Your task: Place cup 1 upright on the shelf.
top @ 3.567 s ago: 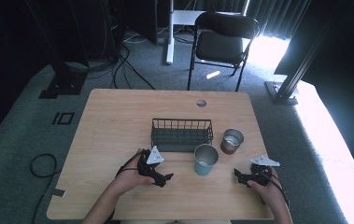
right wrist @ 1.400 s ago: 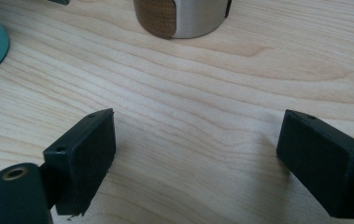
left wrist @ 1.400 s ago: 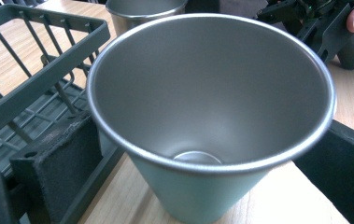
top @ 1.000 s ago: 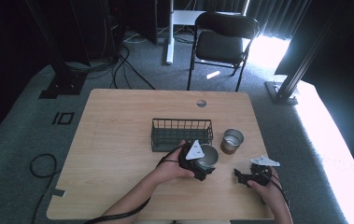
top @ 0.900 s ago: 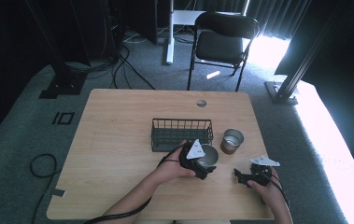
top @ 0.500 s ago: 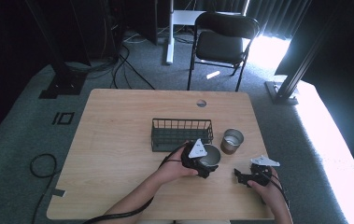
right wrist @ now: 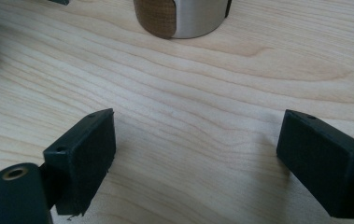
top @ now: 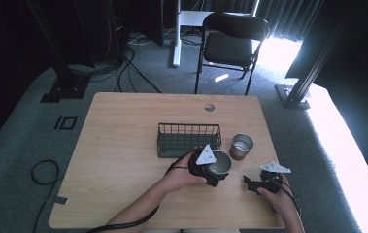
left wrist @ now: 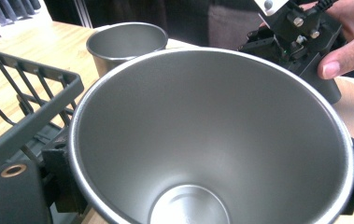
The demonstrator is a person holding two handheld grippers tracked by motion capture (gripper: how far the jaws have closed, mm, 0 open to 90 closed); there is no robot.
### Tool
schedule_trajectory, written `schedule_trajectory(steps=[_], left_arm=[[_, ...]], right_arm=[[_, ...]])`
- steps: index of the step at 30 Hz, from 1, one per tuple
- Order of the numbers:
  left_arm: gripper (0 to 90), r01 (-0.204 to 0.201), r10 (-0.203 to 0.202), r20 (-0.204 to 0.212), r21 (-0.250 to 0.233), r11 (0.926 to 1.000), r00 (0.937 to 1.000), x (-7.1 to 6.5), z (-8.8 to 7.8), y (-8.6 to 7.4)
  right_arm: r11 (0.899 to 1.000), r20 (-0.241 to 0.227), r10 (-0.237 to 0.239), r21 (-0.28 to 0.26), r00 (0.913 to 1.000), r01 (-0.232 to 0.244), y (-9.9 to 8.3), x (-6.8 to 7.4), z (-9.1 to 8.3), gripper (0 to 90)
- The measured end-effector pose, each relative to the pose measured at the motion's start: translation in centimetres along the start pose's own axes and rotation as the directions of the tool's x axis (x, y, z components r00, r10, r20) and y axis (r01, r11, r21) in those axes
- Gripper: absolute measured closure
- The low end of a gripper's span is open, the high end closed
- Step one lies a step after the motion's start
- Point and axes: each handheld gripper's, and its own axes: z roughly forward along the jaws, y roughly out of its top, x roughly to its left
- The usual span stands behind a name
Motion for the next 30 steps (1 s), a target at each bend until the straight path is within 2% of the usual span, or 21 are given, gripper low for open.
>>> schedule_trajectory(steps=[9, 15, 20, 25, 30], left_arm=[[13.4, -0.009, 0.009, 0.009, -0.027, 0.9996, 0.9999, -0.1, -1.3, 1.2], [13.4, -0.018, 0.018, 0.000, -0.046, 0.9988, 0.9998, 0.2, -2.3, 2.4], [13.4, -0.011, 0.012, 0.003, -0.067, 0.9977, 0.9999, 0.4, -2.9, 3.1], [13.4, -0.003, 0.001, -0.020, -0.098, 0.9952, 0.9998, 0.9, -3.7, 4.1], [13.4, -0.013, 0.008, -0.048, -0.115, 0.9932, 0.9988, 1.6, -4.7, 5.1]], right_arm=[[1.000, 0.001, -0.001, -0.001, 1.0000, 0.001, 0.0, 0.0, 0.0, 11.4], [1.000, 0.000, -0.001, -0.001, 1.0000, 0.001, 0.0, 0.0, 0.0, 11.4], [1.000, 0.000, 0.000, 0.000, 1.0000, 0.000, 0.0, 0.0, 0.0, 11.4], [1.000, 0.001, 0.000, -0.001, 1.0000, 0.000, 0.0, 0.0, 0.0, 11.4], [1.000, 0.000, -0.001, 0.000, 1.0000, 0.001, 0.0, 0.0, 0.0, 11.4]])
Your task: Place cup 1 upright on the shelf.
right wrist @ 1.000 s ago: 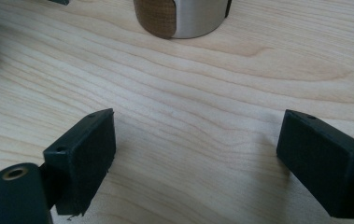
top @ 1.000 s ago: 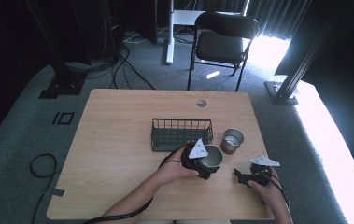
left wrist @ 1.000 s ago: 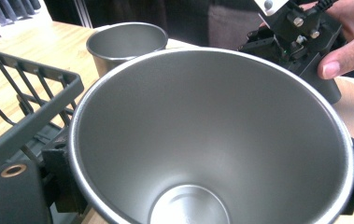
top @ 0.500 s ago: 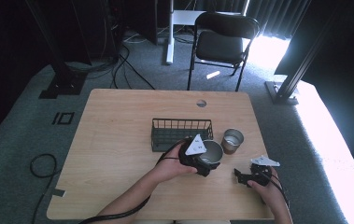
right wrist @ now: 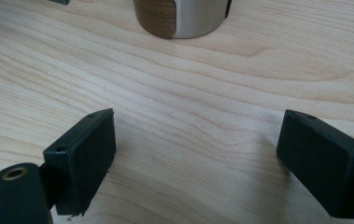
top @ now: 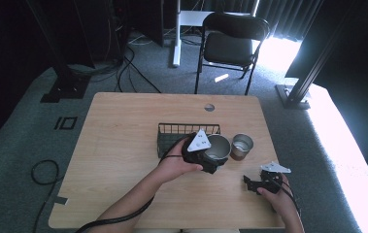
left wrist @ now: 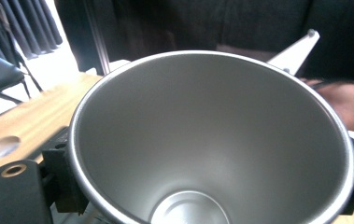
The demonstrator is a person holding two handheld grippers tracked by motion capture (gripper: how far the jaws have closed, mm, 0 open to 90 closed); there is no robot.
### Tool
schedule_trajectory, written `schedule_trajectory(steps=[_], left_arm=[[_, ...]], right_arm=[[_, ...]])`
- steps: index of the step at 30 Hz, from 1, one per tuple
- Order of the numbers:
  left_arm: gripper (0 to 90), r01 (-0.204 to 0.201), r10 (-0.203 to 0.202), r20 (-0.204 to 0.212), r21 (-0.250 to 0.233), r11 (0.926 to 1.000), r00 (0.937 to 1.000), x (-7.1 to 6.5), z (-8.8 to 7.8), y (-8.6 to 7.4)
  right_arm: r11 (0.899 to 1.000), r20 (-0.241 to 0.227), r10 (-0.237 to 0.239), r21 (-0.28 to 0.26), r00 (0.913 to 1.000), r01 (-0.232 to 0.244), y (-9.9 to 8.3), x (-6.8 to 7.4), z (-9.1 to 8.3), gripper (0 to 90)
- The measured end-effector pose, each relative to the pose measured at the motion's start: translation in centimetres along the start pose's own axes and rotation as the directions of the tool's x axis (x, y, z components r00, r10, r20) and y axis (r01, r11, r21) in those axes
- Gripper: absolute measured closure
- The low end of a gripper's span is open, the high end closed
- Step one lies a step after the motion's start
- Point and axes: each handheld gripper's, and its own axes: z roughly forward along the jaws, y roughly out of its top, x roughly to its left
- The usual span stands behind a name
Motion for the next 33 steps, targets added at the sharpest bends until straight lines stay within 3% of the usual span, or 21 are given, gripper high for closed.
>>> schedule_trajectory(steps=[10, 17, 21, 26, 33], left_arm=[[13.4, 0.005, -0.007, -0.069, -0.027, 0.9996, 0.9976, 1.7, -1.6, 1.3], [13.4, 0.021, -0.029, -0.156, -0.055, 0.9983, 0.9874, 3.7, -3.3, 1.8], [13.4, 0.025, -0.040, -0.231, -0.066, 0.9975, 0.9722, 5.0, -4.1, 1.9], [13.4, 0.054, -0.073, -0.294, -0.072, 0.9960, 0.9531, 6.3, -4.7, 1.5], [13.4, 0.110, -0.138, -0.374, -0.094, 0.9894, 0.9169, 8.1, -5.0, 0.1]], right_arm=[[1.000, 0.000, 0.000, 0.000, 1.0000, 0.000, 0.0, 0.0, 0.0, 11.4], [1.000, 0.000, 0.000, 0.000, 1.0000, 0.000, 0.0, 0.0, 0.0, 11.4], [1.000, 0.000, 0.000, 0.000, 1.0000, 0.000, 0.0, 0.0, 0.0, 11.4], [1.000, 0.000, 0.000, 0.000, 1.0000, 0.000, 0.0, 0.0, 0.0, 11.4], [1.000, 0.000, 0.000, 0.000, 1.0000, 0.000, 0.0, 0.0, 0.0, 11.4]])
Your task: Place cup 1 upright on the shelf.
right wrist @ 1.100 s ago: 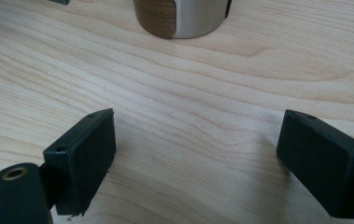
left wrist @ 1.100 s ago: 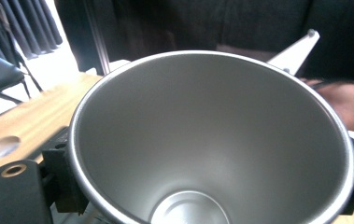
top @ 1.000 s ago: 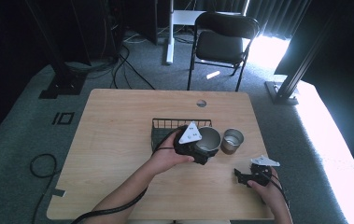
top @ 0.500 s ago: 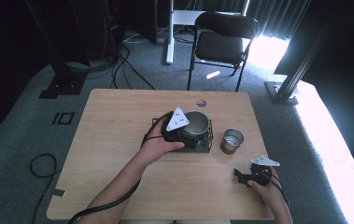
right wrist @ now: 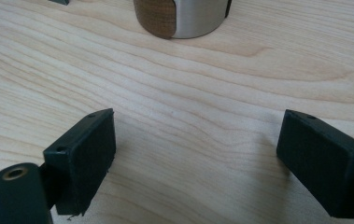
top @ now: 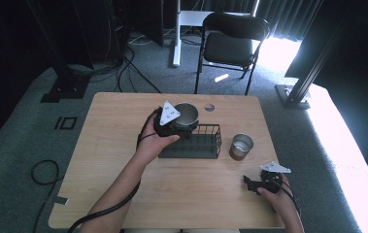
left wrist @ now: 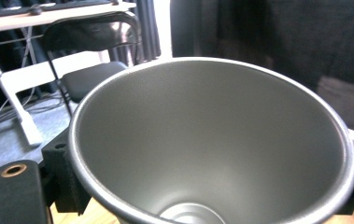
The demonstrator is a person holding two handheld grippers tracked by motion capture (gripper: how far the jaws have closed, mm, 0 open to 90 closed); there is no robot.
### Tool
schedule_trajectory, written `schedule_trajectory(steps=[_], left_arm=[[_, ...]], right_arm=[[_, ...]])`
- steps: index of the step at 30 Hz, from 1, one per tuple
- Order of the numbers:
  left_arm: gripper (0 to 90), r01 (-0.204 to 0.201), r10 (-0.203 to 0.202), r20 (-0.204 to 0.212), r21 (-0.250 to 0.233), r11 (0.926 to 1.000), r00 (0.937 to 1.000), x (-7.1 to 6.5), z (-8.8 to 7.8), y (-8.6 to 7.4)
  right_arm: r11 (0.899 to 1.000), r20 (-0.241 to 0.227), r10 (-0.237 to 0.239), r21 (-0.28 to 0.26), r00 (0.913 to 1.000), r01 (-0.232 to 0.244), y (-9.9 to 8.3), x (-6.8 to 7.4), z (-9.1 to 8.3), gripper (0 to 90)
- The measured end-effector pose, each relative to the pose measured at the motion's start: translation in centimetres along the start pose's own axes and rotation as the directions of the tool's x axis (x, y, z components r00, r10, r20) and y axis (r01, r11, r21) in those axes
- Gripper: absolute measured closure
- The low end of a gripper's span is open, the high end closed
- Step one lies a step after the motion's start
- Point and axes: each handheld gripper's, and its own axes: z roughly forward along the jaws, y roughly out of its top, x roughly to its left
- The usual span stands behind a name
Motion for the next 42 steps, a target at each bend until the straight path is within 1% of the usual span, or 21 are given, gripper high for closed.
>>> schedule_trajectory(steps=[2, 3, 4, 7, 9, 12, 13, 16, 18, 22, 24, 25, 26, 28, 29, 31, 32, 34, 35, 38, 42], left_arm=[[13.4, 0.022, -0.022, -0.018, 0.005, 0.9998, 0.9996, 0.5, 0.1, -0.4], [13.4, 0.022, -0.022, -0.018, 0.005, 0.9998, 0.9996, 0.5, 0.1, -0.4], [13.4, 0.038, -0.038, -0.024, 0.008, 0.9992, 0.9990, 0.8, 0.1, -0.7], [13.4, 0.044, -0.043, -0.054, 0.017, 0.9989, 0.9976, 1.3, 0.3, -1.5], [13.5, 0.062, -0.060, -0.071, 0.025, 0.9978, 0.9957, 1.8, 0.5, -2.1], [13.4, 0.085, -0.083, -0.083, 0.024, 0.9961, 0.9931, 2.3, 0.8, -2.9], [13.4, 0.089, -0.086, -0.081, 0.030, 0.9956, 0.9930, 2.5, 0.9, -3.1], [13.4, 0.092, -0.088, -0.098, 0.037, 0.9951, 0.9913, 2.9, 1.2, -3.9], [13.4, 0.111, -0.106, -0.105, 0.037, 0.9932, 0.9887, 3.2, 1.4, -4.4], [13.4, 0.114, -0.108, -0.108, 0.057, 0.9918, 0.9882, 3.3, 1.7, -5.3], [13.4, 0.119, -0.112, -0.113, 0.059, 0.9912, 0.9873, 3.3, 1.9, -5.7], [13.4, 0.115, -0.107, -0.112, 0.062, 0.9915, 0.9879, 3.3, 1.9, -5.8], [13.5, 0.119, -0.112, -0.113, 0.059, 0.9911, 0.9872, 3.3, 2.0, -5.9], [13.5, 0.117, -0.110, -0.114, 0.060, 0.9913, 0.9874, 3.3, 2.1, -6.2], [13.4, 0.123, -0.116, -0.114, 0.050, 0.9912, 0.9866, 3.3, 2.1, -6.3], [13.5, 0.119, -0.114, -0.112, 0.043, 0.9919, 0.9872, 3.3, 2.2, -6.4], [13.4, 0.124, -0.120, -0.117, 0.035, 0.9916, 0.9860, 3.4, 2.2, -6.5], [13.4, 0.120, -0.117, -0.113, 0.025, 0.9925, 0.9868, 3.4, 2.3, -6.7], [13.4, 0.125, -0.122, -0.112, 0.025, 0.9918, 0.9862, 3.4, 2.4, -6.8], [13.4, 0.122, -0.116, -0.110, 0.044, 0.9916, 0.9872, 3.3, 2.7, -7.1], [13.4, 0.110, -0.104, -0.109, 0.048, 0.9928, 0.9886, 3.1, 2.6, -7.3]], right_arm=[[1.000, 0.000, 0.000, 0.000, 1.0000, 0.000, 0.0, 0.0, 0.0, 11.5], [1.000, 0.000, 0.000, 0.000, 1.0000, 0.000, 0.0, 0.0, 0.0, 11.5], [1.000, 0.000, 0.000, 0.000, 1.0000, 0.000, 0.0, 0.0, 0.0, 11.5], [1.000, 0.000, 0.001, 0.000, 1.0000, -0.001, 0.0, 0.0, 0.0, 11.5], [1.000, -0.001, 0.001, 0.001, 1.0000, -0.001, 0.0, 0.0, 0.0, 11.5], [1.000, 0.000, 0.000, 0.001, 1.0000, 0.000, 0.0, 0.0, 0.0, 11.5], [1.000, 0.000, 0.000, 0.000, 1.0000, 0.000, 0.0, 0.0, 0.0, 11.5], [1.000, 0.000, 0.000, 0.000, 1.0000, 0.000, 0.0, 0.0, 0.0, 11.5], [1.000, 0.000, 0.000, 0.000, 1.0000, 0.000, 0.0, 0.0, 0.0, 11.5], [1.000, 0.000, 0.000, 0.001, 1.0000, 0.000, 0.0, 0.0, 0.0, 11.5], [1.000, 0.000, 0.000, 0.001, 1.0000, 0.000, 0.0, 0.0, 0.0, 11.5], [1.000, 0.000, 0.000, 0.001, 1.0000, 0.000, 0.0, 0.0, 0.0, 11.5], [1.000, 0.000, 0.000, 0.001, 1.0000, 0.000, 0.0, 0.0, 0.0, 11.5], [1.000, 0.000, 0.000, 0.001, 1.0000, 0.000, 0.0, 0.0, 0.0, 11.5], [1.000, 0.000, 0.000, 0.001, 1.0000, 0.000, 0.0, 0.0, 0.0, 11.5], [1.000, 0.000, 0.000, 0.001, 1.0000, 0.000, 0.0, 0.0, 0.0, 11.5], [1.000, 0.000, 0.001, 0.001, 1.0000, -0.001, 0.0, 0.0, 0.0, 11.5], [1.000, -0.001, 0.001, 0.001, 1.0000, -0.001, 0.0, 0.0, 0.0, 11.5], [1.000, -0.001, 0.000, 0.000, 1.0000, 0.000, 0.0, 0.0, 0.0, 11.7], [1.000, -0.001, 0.000, 0.000, 1.0000, 0.000, 0.0, 0.0, 0.0, 11.7], [1.000, -0.001, 0.000, 0.000, 1.0000, 0.000, 0.0, 0.0, 0.0, 11.7]])
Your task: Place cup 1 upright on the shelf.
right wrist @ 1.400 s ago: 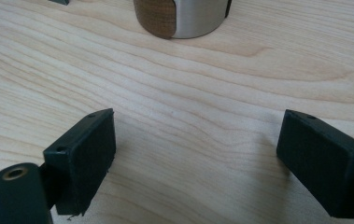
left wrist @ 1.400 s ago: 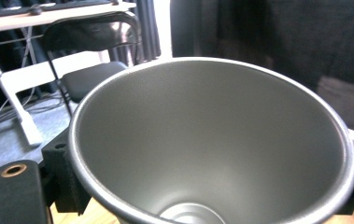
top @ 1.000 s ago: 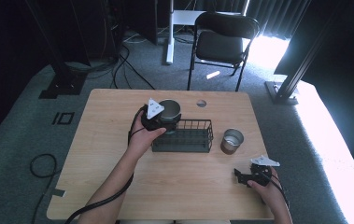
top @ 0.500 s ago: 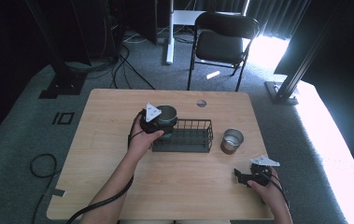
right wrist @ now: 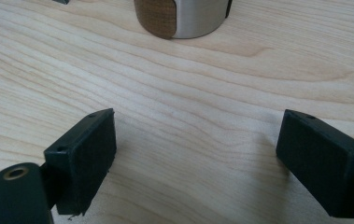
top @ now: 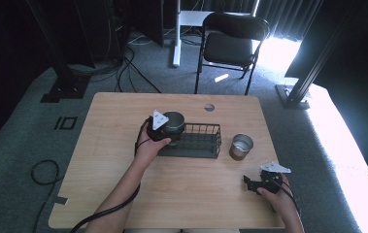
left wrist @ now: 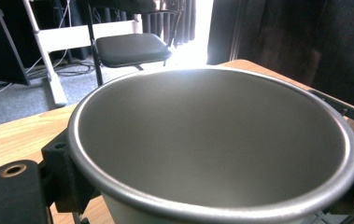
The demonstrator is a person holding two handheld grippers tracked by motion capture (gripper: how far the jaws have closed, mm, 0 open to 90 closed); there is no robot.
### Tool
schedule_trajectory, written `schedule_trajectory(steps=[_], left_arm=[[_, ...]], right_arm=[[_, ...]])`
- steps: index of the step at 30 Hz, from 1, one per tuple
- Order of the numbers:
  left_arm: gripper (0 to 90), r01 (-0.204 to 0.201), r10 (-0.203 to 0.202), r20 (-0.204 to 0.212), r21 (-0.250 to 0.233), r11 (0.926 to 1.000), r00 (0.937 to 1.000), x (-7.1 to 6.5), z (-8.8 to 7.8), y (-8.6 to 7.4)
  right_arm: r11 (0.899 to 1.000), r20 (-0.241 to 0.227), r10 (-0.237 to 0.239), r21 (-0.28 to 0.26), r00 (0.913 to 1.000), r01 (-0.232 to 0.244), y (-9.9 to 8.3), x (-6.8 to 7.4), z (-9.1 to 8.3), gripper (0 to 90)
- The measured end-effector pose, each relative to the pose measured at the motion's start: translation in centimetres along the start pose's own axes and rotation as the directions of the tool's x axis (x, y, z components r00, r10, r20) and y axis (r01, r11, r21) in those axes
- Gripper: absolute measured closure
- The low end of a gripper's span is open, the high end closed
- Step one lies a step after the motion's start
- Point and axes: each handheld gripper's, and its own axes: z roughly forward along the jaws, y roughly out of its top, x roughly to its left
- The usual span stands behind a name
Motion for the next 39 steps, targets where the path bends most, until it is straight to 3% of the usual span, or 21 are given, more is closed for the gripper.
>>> schedule_trajectory(steps=[5, 9, 17, 39], left_arm=[[10.0, -0.031, 0.030, 0.021, 0.041, 0.9987, 0.9993, -0.3, -0.3, 0.2], [9.2, -0.026, 0.025, 0.024, 0.054, 0.9982, 0.9994, -0.3, -0.6, 0.3], [9.2, -0.007, 0.006, 0.030, 0.058, 0.9983, 0.9995, 0.0, -1.5, 0.1], [9.2, -0.011, 0.008, 0.040, 0.075, 0.9971, 0.9992, 0.3, -5.5, -1.6]], right_arm=[[1.000, 0.000, 0.000, 0.000, 1.0000, 0.000, 0.0, 0.0, 0.0, 11.7], [1.000, 0.000, 0.000, 0.000, 1.0000, 0.000, 0.0, 0.0, 0.0, 11.7], [1.000, 0.000, 0.000, 0.000, 1.0000, 0.000, 0.0, 0.0, 0.0, 11.7], [1.000, 0.000, 0.000, 0.000, 1.0000, 0.000, 0.0, 0.0, 0.0, 11.7]])
